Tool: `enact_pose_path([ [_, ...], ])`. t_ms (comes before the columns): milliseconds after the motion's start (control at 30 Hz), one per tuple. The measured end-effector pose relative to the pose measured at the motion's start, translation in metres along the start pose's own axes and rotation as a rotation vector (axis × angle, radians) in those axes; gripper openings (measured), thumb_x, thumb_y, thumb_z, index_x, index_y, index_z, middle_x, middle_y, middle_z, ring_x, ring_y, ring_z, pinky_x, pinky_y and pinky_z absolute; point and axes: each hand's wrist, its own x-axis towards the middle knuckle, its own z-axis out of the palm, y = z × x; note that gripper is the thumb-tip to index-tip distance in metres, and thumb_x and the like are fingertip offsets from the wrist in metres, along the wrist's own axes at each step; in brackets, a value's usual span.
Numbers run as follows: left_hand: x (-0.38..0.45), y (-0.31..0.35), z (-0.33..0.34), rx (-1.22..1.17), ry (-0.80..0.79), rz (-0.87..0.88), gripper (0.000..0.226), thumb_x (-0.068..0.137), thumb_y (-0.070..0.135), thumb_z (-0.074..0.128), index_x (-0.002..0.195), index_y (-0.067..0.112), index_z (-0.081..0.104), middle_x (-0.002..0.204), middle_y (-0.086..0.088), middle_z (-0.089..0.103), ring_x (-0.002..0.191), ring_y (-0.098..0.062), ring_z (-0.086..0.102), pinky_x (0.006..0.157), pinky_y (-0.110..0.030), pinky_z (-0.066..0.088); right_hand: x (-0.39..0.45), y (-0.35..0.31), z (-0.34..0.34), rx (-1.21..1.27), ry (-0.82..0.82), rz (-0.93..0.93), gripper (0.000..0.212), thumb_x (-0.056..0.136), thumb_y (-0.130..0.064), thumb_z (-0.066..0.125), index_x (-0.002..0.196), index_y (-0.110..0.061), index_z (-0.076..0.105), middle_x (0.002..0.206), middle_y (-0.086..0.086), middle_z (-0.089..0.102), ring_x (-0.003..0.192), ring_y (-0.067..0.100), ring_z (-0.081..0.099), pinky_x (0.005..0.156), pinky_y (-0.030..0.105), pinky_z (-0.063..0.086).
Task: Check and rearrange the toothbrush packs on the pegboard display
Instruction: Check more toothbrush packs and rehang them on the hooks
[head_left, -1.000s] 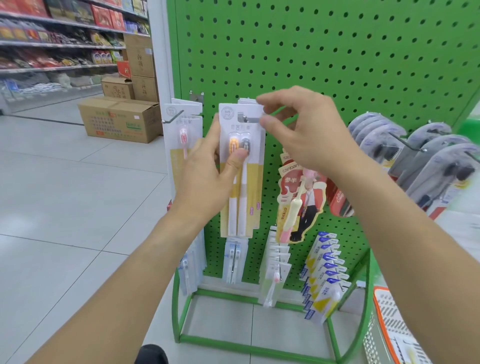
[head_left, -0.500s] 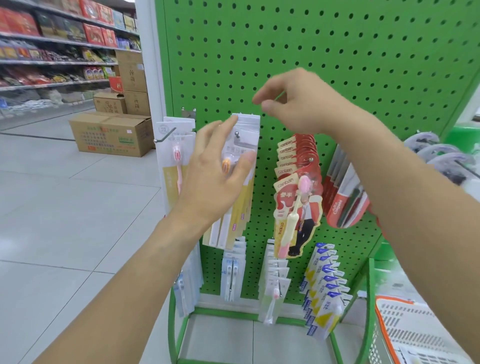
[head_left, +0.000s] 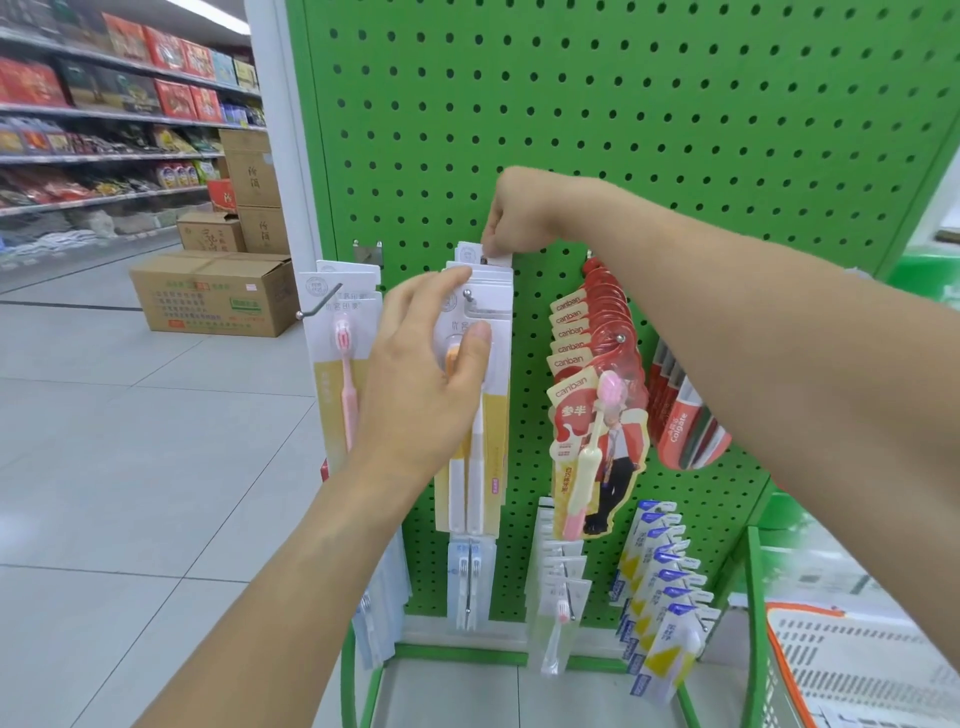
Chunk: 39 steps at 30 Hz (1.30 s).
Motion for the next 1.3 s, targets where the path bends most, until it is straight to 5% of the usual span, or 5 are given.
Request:
enact_pose_path([
  [100,0.003,-0.002,0.001,0.004,0.031,-0.003,0.039,0.099,0.019,0.060,0.137,0.027,0.056,0.134,0.008,0.050,0.106,0.025,0.043,0.077,-0.001,0.041,0.006,-0.011,-0.001,-0.042,-0.010,-0.020,0.028,0.096,-0.011,0.059,0.119,0.004,0.065,0.127,0.018,0.067,0.116,0.028,0.066,0.095,0.044,0.057],
  [533,-0.001,0.006,0.003,0.000,0.146,-0.054,0.058,0.089,0.022,0.067,0.143,0.030,0.046,0.127,0.009,0.048,0.104,0.015,0.050,0.086,-0.003,0.037,-0.021,-0.025,-0.011,0.150,0.189,-0.351,0.006,0.099,-0.016,0.062,0.098,-0.017,0.068,0.087,-0.013,0.065,0.076,-0.004,0.059,0.067,0.008,0.042],
  [767,-0.017,0.010,-0.018,-0.074,0.478,0.010,0.033,0.077,0.000,0.052,0.104,0.019,0.051,0.105,0.004,0.052,0.094,-0.008,0.049,0.085,-0.018,0.040,-0.058,-0.029,-0.026,0.143,0.273,-0.530,0.006,0.097,-0.014,0.065,0.100,-0.017,0.069,0.092,-0.012,0.067,0.087,-0.003,0.063,0.083,0.006,0.046],
  [1033,-0.025,0.016,-0.039,-0.130,0.308,-0.166,0.034,0.088,0.019,0.059,0.121,0.019,0.054,0.112,0.007,0.063,0.105,-0.005,0.060,0.092,-0.026,0.050,-0.092,-0.045,-0.019,0.252,0.369,-0.659,0.008,0.095,-0.012,0.067,0.101,-0.010,0.072,0.096,-0.002,0.072,0.092,0.006,0.066,0.085,0.027,0.055],
  [1300,-0.078,0.001,-0.057,-0.135,0.215,-0.230,0.022,0.103,0.036,0.053,0.088,0.024,0.064,0.076,-0.006,0.065,0.066,-0.021,0.059,0.054,-0.027,0.047,-0.124,-0.071,0.033,0.310,0.382,-0.786,0.013,0.092,-0.010,0.065,0.100,-0.006,0.073,0.090,0.000,0.072,0.072,0.003,0.054,0.073,0.022,0.050],
])
